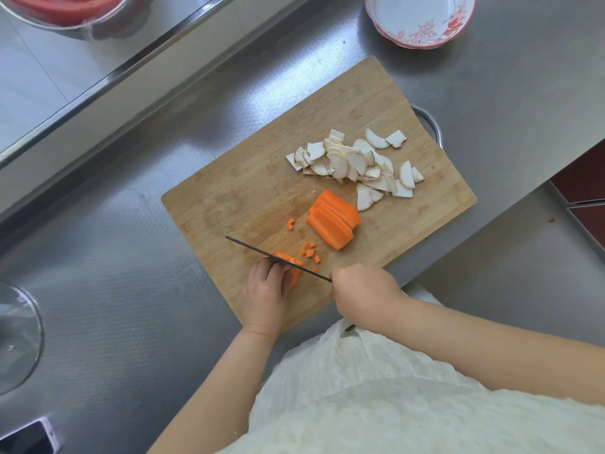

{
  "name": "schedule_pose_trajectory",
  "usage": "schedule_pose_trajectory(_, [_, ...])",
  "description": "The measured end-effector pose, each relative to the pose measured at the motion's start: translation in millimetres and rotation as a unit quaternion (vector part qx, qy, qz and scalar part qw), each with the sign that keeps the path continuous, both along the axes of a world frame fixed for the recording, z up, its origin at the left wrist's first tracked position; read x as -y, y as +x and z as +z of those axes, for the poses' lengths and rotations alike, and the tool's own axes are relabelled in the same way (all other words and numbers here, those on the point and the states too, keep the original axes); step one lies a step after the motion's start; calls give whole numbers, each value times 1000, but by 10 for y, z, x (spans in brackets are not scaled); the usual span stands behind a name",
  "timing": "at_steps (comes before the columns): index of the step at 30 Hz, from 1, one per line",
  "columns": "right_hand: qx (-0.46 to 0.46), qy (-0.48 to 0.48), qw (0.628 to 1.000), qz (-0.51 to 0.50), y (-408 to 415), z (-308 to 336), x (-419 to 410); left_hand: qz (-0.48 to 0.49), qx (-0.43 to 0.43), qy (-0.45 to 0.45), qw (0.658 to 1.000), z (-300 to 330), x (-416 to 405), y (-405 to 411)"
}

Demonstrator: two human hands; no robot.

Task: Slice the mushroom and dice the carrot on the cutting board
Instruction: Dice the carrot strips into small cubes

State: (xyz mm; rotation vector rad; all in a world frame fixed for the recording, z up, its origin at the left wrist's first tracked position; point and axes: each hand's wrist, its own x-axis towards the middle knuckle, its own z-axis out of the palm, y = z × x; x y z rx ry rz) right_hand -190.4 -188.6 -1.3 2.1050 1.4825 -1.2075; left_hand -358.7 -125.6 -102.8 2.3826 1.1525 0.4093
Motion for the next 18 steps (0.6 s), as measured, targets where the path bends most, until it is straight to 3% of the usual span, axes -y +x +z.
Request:
schedule_pose_trajectory(5, [7, -50, 999, -7, -52, 22, -108, 3, 0, -16, 1000, -37, 6, -16])
schedule_pose_trajectory(11, [5, -42, 999, -15, -79, -54, -135, 10, 3, 12, 1000, -21, 28, 18])
schedule_pose_trajectory(18, [-60, 1, 990, -129, 81, -163, -107, 3, -4, 11, 1000, 23, 35, 10])
